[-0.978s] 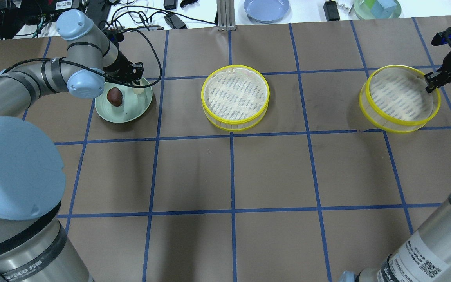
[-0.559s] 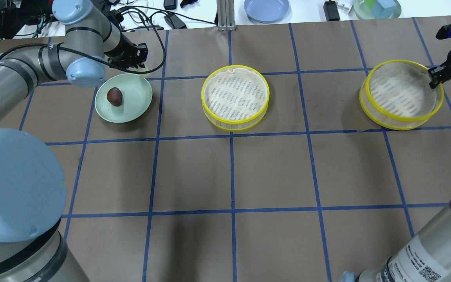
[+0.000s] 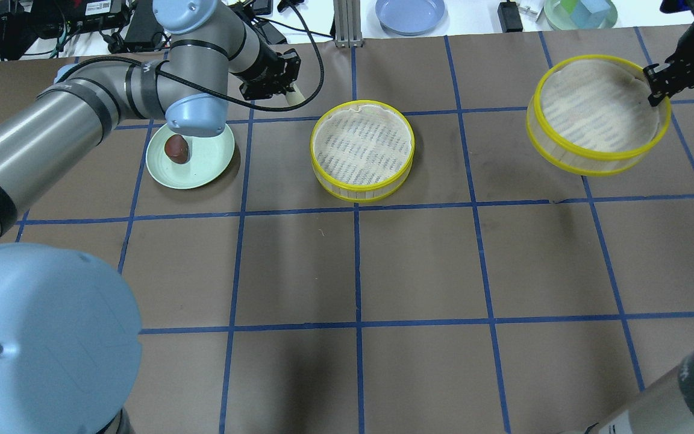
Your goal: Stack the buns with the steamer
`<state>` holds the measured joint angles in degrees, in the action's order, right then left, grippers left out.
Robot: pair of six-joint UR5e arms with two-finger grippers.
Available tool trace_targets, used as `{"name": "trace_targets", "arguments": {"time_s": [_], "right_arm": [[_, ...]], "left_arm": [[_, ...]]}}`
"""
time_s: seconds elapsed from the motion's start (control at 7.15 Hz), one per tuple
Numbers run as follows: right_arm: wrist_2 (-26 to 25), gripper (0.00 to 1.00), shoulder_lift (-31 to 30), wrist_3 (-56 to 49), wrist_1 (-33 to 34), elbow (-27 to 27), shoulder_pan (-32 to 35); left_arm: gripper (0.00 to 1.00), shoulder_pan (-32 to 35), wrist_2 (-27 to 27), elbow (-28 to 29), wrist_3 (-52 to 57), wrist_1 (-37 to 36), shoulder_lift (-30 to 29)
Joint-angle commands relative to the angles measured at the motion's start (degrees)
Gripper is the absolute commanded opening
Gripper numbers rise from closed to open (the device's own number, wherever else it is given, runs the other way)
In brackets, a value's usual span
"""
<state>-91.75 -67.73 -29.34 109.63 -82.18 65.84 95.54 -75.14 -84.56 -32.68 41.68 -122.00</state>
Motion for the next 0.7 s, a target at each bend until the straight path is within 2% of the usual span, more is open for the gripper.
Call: {"name": "trace_targets", "arguments": {"time_s": [0.0, 0.14, 0.28, 0.56], "right_arm": [[-1.85, 0.03, -3.37, 8.20, -3.36, 0.00, 5.24], [-1.94, 0.03, -4.25, 11.98, -4.50, 0.00, 7.96], [-1.94, 0.02, -4.87, 14.46, -5.38, -0.09, 9.55], [-1.94, 0.02, -5.92, 16.94, -6.18, -0.17, 11.84]], "left_arm": [[0.00, 4.03, 3.33, -0.69, -4.93, -2.21, -1.39], [0.14, 4.83, 3.33, -1.73, -4.94, -2.21, -2.01], [0.59, 4.92, 3.25, -3.14, -4.94, -2.21, -2.27], [0.82, 5.01, 3.24, -4.47, -5.20, -2.21, -2.19]]}}
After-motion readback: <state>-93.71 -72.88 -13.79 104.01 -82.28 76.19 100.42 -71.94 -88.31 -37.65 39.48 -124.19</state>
